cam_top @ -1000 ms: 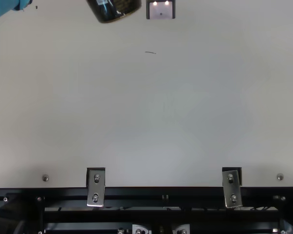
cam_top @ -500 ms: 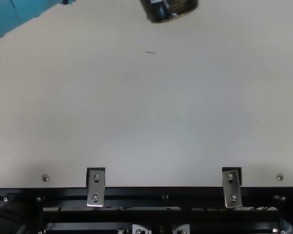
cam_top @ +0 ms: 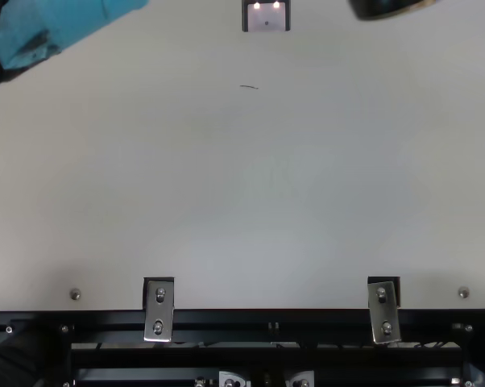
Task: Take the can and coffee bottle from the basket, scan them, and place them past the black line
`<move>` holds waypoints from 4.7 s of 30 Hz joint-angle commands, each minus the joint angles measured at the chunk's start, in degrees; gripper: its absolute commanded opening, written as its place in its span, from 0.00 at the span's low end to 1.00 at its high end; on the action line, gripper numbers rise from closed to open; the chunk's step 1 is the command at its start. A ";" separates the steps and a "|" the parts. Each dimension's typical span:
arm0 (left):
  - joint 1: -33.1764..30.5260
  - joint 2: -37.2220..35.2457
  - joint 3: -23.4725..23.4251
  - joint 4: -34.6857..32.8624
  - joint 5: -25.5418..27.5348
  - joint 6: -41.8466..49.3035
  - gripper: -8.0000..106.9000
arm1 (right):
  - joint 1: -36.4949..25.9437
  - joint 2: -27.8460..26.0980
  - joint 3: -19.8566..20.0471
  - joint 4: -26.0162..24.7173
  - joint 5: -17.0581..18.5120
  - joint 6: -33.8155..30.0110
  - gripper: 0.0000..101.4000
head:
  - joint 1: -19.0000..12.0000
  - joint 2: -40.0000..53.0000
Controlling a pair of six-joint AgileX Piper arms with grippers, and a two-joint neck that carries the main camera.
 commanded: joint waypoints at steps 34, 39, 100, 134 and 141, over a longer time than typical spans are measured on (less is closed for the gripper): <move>-11.95 0.11 -3.72 -2.70 -7.78 -9.48 0.16 | 0.00 0.00 0.00 0.00 0.00 0.00 1.00 | -1.52 -0.33; -11.95 0.11 -3.72 -2.70 -7.78 -9.48 0.16 | 0.00 0.00 0.00 0.00 0.00 0.00 1.00 | -1.52 -0.33; 9.48 3.12 7.66 -26.71 -2.73 6.78 0.16 | 0.00 0.00 0.00 0.00 0.00 0.00 1.00 | -1.52 -0.33; 24.76 -0.85 35.71 -46.29 13.88 24.10 0.16 | 0.00 0.00 0.00 0.00 0.00 0.00 1.00 | -1.52 -0.33; 24.84 -0.67 35.38 -46.65 14.88 22.79 0.16 | 0.00 0.00 0.00 0.00 0.00 0.00 1.00 | -1.52 -0.33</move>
